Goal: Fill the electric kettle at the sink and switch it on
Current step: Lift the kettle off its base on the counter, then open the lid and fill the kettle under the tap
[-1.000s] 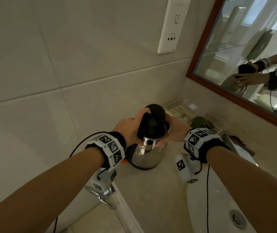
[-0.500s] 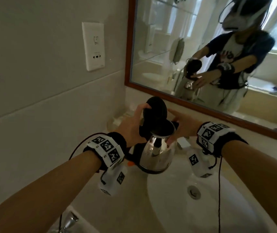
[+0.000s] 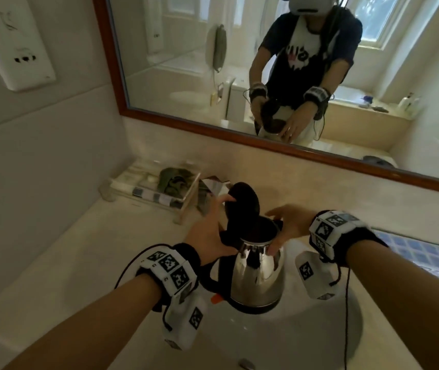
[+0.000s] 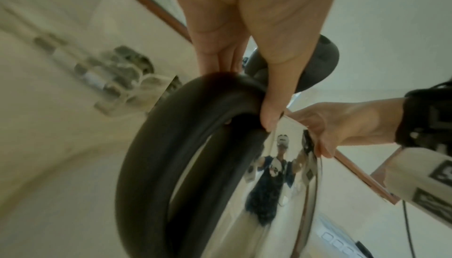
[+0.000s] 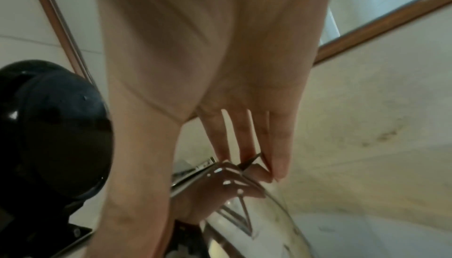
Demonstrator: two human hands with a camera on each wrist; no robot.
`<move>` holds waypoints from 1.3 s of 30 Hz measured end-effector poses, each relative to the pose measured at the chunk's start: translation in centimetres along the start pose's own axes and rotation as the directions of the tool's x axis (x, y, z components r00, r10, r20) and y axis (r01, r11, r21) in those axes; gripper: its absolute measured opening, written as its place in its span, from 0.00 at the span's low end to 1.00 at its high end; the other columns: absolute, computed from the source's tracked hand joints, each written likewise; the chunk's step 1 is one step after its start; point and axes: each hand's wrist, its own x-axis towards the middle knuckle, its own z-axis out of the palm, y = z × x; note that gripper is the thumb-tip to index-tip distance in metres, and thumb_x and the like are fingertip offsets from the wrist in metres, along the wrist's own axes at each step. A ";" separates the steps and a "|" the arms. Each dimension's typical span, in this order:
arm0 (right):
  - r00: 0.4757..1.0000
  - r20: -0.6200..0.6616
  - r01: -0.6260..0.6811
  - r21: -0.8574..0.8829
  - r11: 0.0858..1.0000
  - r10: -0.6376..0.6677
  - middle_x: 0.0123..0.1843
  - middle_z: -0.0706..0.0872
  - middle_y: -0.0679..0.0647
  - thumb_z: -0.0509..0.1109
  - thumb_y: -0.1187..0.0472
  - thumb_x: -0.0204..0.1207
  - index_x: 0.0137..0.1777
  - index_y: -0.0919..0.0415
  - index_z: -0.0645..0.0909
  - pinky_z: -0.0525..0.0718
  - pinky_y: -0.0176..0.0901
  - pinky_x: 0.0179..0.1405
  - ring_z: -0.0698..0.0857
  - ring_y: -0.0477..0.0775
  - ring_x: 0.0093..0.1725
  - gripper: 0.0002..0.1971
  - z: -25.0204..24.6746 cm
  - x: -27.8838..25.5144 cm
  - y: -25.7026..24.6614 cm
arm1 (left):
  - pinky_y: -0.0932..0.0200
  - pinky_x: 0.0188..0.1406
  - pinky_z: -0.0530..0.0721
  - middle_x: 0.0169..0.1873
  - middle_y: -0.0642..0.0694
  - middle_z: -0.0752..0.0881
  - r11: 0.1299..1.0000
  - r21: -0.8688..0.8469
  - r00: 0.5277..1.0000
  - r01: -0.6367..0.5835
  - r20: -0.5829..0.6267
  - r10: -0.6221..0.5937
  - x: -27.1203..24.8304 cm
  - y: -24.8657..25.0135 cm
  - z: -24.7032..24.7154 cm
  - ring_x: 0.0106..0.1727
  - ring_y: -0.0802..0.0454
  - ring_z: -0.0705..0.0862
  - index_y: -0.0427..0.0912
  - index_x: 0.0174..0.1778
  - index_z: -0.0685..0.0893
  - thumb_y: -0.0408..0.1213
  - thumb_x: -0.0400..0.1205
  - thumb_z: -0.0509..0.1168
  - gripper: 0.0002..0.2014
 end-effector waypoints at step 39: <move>0.821 -0.100 0.403 -0.597 0.694 -0.562 0.86 0.34 0.58 0.56 0.68 0.82 0.83 0.64 0.35 0.46 0.43 0.83 0.41 0.55 0.86 0.37 0.0 13.9 1.0 | 0.55 0.45 0.84 0.43 0.47 0.84 0.961 -0.069 0.950 0.267 -0.150 -0.275 1.8 -9.6 6.5 0.45 0.49 0.85 0.78 0.55 0.55 0.34 0.63 0.78 0.45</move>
